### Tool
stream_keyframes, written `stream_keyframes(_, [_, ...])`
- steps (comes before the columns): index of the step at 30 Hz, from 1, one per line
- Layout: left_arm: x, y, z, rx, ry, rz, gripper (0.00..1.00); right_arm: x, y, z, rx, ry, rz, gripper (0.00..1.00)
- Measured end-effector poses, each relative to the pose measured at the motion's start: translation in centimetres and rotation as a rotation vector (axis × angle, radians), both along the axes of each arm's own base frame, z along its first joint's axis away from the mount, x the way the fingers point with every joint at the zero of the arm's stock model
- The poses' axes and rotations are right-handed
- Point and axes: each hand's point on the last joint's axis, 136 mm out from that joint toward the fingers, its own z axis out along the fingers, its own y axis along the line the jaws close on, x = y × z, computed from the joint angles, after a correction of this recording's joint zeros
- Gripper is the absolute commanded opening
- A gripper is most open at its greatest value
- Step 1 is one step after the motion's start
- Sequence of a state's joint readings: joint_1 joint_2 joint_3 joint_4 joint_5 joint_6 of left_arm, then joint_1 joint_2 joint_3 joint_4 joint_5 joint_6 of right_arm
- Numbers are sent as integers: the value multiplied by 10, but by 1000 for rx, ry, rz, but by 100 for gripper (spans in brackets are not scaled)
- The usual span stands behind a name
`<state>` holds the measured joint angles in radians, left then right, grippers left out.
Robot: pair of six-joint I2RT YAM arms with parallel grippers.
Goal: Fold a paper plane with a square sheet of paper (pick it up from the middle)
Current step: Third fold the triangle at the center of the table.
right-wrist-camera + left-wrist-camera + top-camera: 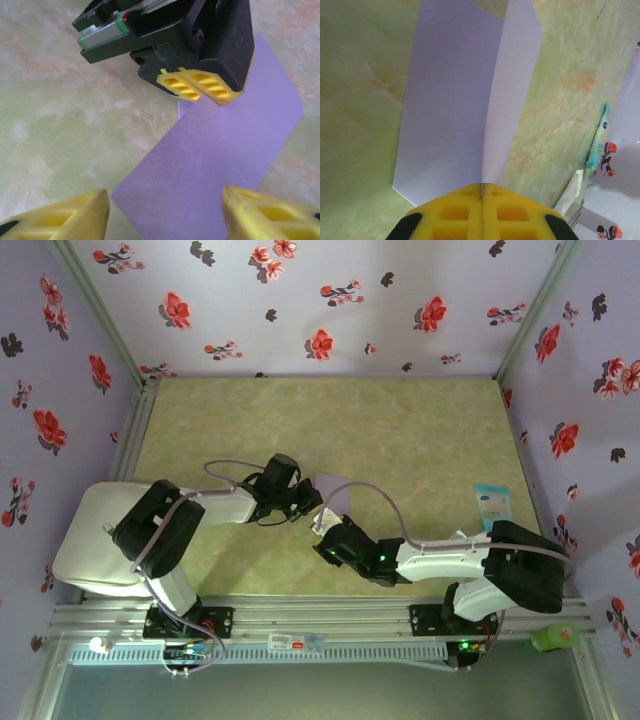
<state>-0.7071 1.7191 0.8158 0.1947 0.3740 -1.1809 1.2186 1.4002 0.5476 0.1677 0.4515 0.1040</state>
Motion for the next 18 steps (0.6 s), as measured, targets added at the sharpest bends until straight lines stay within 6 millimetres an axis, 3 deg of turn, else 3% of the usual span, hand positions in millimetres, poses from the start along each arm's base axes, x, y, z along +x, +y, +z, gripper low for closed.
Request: stream_keyframes(18, [0, 0, 0, 0, 0, 0, 0, 1, 0, 9, 70, -6, -41, 15])
